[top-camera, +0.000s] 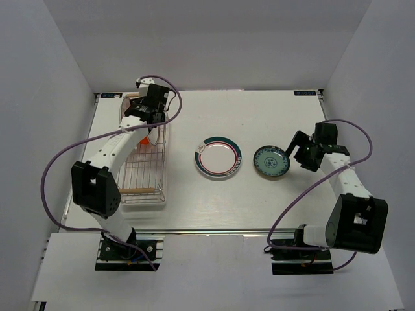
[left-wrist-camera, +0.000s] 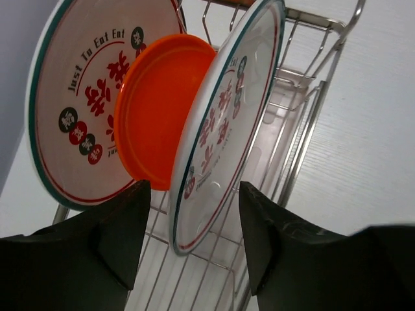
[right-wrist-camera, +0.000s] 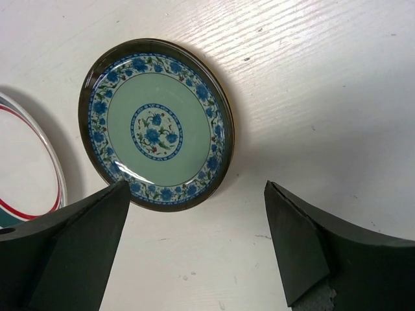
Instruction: Unload the plates from the dish rack
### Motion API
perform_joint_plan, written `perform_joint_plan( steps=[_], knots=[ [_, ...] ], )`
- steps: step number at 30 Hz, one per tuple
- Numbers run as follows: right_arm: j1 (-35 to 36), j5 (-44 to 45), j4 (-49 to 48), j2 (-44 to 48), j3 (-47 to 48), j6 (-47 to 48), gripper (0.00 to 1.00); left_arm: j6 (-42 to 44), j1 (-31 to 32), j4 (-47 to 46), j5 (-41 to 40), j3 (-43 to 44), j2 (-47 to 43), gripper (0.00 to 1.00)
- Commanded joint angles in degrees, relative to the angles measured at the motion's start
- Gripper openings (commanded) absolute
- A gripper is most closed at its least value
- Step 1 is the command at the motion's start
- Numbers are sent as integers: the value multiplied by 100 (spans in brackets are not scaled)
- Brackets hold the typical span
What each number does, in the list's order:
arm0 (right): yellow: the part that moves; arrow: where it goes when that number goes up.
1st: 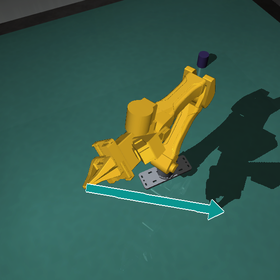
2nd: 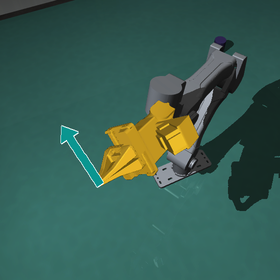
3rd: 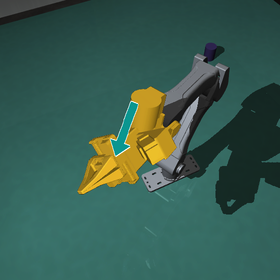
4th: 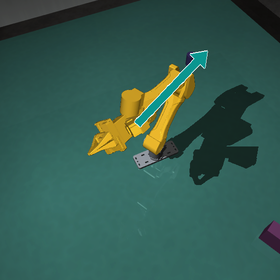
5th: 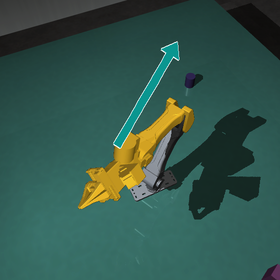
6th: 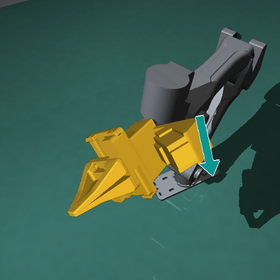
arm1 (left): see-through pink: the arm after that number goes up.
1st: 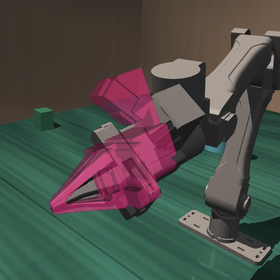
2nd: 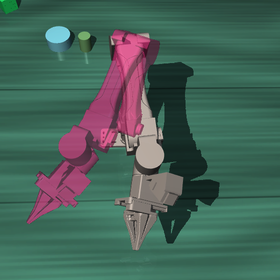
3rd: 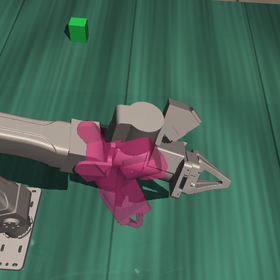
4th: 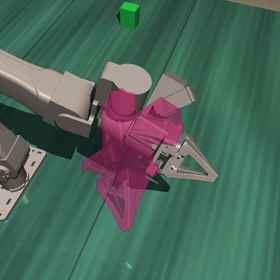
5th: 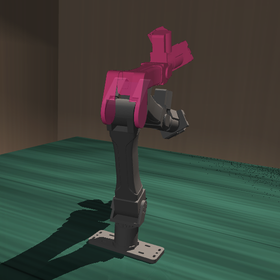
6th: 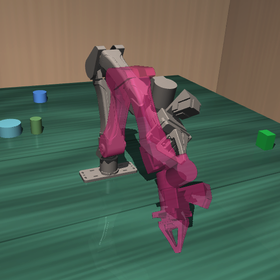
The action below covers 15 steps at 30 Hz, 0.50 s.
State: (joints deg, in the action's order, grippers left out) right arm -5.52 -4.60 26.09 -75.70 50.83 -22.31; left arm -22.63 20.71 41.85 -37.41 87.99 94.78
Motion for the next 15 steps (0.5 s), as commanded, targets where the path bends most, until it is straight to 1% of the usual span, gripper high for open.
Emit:
perform_joint_plan(
  steps=[1, 3, 8, 9, 11, 12, 14, 15],
  knots=[
    [-2, 12, 116, 205, 94, 7, 89, -83, -49, 192, -478, 324, 153, 66],
    [7, 3, 204, 266, 85, 16, 89, -153, -49, 271, -530, 447, 251, 60],
    [-2, -102, 204, 486, -64, 42, 89, -242, -49, 245, -706, 430, 295, 47],
    [-2, -102, 247, 504, -47, 51, 89, -224, -49, 176, -724, 369, 278, 42],
    [16, -85, 248, 539, -64, 77, 89, -180, -49, 131, -776, 316, 225, 37],
    [-2, -128, 230, 565, -64, 86, 89, -180, -49, 157, -785, 316, 207, 33],
    [-2, -129, 265, 574, -29, 103, 89, -171, -49, 201, -847, 325, 190, 28],
    [-2, -111, 300, 591, -20, 121, 89, -154, -49, 210, -856, 316, 155, 22]
  ],
)
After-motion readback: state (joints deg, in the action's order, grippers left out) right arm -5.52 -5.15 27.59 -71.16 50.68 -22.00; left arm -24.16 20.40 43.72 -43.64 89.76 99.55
